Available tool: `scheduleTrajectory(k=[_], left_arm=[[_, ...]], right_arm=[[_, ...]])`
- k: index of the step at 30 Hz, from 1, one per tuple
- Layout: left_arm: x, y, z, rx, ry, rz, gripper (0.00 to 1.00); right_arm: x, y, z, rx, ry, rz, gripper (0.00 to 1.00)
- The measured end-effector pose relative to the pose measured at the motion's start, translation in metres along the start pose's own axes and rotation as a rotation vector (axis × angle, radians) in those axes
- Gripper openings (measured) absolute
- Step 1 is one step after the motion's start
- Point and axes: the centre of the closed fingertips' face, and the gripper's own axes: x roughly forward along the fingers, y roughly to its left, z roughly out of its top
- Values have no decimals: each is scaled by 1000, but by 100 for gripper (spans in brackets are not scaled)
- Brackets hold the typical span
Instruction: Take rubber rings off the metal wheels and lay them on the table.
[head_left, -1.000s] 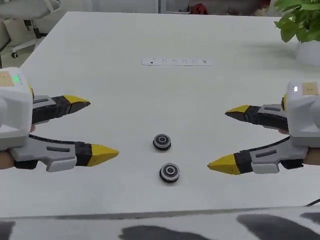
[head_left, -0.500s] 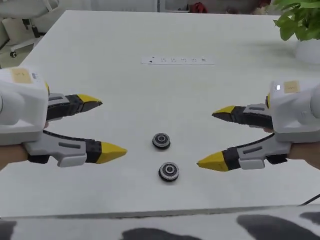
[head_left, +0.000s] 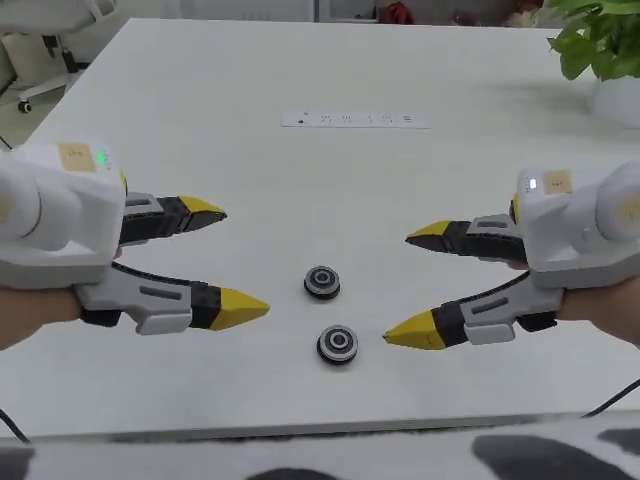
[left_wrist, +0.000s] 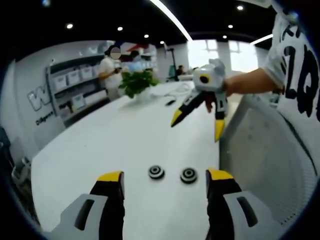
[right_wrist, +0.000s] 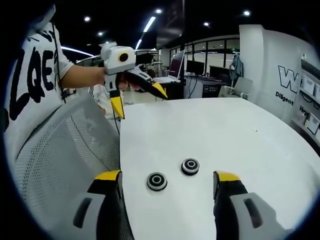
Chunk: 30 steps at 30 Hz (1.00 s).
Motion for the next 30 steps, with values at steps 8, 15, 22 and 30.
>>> scheduleTrajectory(k=[8, 15, 22, 30], left_arm=[[12, -5, -5, -5, 7, -34, 65], [21, -9, -10, -4, 18, -63, 63], [29, -11, -11, -11, 15, -87, 60], [40, -14, -18, -14, 29, -111, 58]], right_arm=[[9, -2, -9, -4, 13, 25, 65], [17, -1, -17, -17, 38, 58, 62], [24, -2, -22, -16, 44, 75, 59], [30, 1, -26, -24, 57, 97, 57]])
